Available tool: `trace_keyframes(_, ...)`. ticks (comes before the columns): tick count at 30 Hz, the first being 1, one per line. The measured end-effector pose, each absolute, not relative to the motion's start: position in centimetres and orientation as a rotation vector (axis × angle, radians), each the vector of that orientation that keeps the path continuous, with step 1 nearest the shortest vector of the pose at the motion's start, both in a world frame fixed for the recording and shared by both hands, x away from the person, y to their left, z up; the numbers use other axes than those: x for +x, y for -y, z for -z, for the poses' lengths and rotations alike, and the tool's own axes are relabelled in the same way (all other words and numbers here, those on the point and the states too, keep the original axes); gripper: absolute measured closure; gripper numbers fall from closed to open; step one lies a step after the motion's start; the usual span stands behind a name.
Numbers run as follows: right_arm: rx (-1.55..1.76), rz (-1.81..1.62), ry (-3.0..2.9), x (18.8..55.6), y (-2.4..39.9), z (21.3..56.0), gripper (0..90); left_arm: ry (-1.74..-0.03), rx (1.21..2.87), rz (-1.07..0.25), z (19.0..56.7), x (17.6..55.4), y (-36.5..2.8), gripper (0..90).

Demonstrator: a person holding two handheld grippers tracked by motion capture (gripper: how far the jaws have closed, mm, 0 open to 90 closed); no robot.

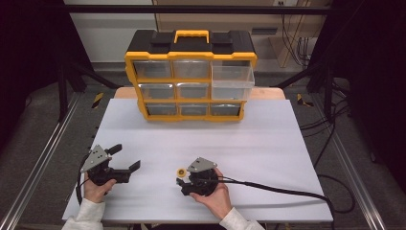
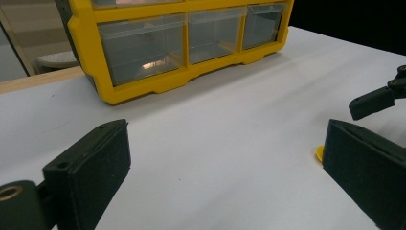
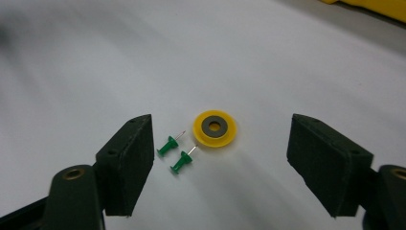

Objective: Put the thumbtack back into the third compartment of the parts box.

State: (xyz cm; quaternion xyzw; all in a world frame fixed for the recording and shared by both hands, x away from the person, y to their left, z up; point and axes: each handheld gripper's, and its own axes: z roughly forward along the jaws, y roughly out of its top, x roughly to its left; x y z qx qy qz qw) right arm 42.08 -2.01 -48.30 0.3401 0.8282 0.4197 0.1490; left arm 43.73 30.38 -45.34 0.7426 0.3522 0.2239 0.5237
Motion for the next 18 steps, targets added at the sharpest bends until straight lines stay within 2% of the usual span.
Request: trace_keyframes(18,0.983,-1.165,-2.476,42.2,1.2,49.6,52.9,-0.844,1.782,-0.536,45.4,43.7,-30.3,2.7)
